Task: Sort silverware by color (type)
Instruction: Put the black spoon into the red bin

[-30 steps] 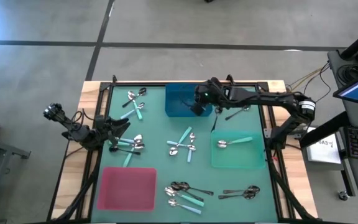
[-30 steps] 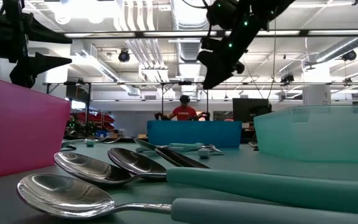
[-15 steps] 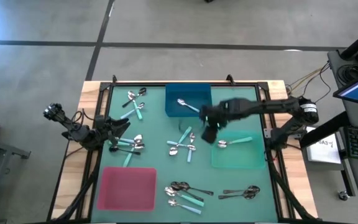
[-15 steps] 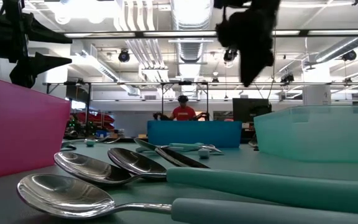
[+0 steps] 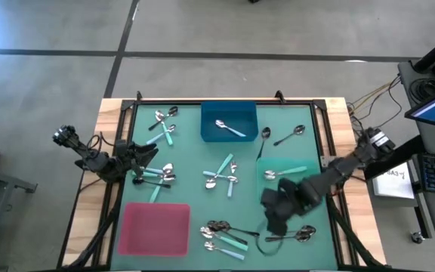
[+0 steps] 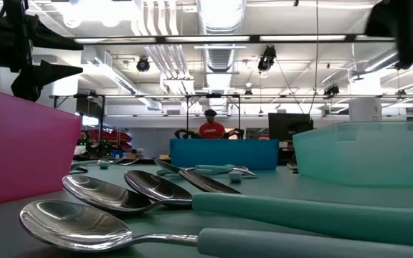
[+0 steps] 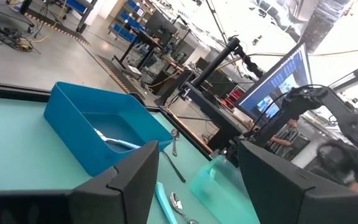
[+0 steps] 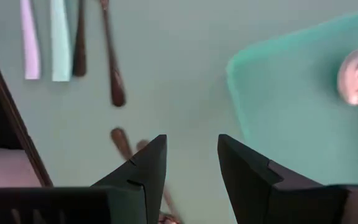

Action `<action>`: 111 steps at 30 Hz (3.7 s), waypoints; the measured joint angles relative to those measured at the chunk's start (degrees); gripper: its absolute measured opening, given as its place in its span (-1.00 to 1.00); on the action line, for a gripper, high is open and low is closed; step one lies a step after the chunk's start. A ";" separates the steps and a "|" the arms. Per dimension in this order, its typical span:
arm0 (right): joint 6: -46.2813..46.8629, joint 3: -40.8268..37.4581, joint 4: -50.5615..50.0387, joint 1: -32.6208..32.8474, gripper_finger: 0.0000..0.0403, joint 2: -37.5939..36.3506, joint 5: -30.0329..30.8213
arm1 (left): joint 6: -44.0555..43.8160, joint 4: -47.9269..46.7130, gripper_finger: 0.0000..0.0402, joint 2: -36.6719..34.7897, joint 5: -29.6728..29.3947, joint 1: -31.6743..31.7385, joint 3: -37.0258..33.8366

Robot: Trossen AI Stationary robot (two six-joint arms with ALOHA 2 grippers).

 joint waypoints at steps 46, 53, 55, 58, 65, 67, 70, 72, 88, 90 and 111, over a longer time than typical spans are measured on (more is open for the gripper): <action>-7.41 -23.11 22.98 12.34 -0.33 0.01 -8.83 | 0.00 -0.01 0.02 0.02 -0.01 0.00 0.02; -7.57 -24.50 23.34 12.62 -0.33 0.01 -7.83 | -0.02 0.00 0.02 0.00 -0.02 0.00 0.02; -7.90 -24.53 23.47 12.67 -0.33 0.01 -7.84 | 0.00 0.00 0.02 0.02 0.00 0.00 0.01; -7.90 -24.53 24.31 12.64 -0.33 0.01 -8.09 | -0.02 -0.02 0.02 0.01 -0.02 0.00 0.02; -8.81 -24.55 24.76 14.05 -0.33 0.01 -8.19 | 0.00 0.00 0.02 0.00 -0.02 0.00 0.02; -8.79 -24.55 24.80 14.80 -0.33 0.07 -8.19 | -0.01 0.00 0.02 0.01 -0.02 0.01 0.01; -8.62 -24.55 25.16 15.66 -0.33 1.36 -7.91 | 0.00 -0.01 0.02 0.02 -0.02 0.00 0.00; -8.56 -24.41 25.47 16.00 -0.33 2.79 -7.38 | 0.00 0.00 0.02 0.02 -0.01 0.01 0.00; -6.44 -24.44 25.02 16.12 -0.69 9.17 -1.74 | 0.00 0.00 0.02 0.02 -0.02 0.02 0.02; -7.20 -24.46 25.15 16.10 -0.82 9.19 -1.76 | 0.00 0.00 0.02 0.02 0.00 0.01 0.01; -3.15 -24.79 26.44 15.92 -0.95 0.44 7.49 | 0.00 0.00 0.02 0.02 -0.02 0.02 0.00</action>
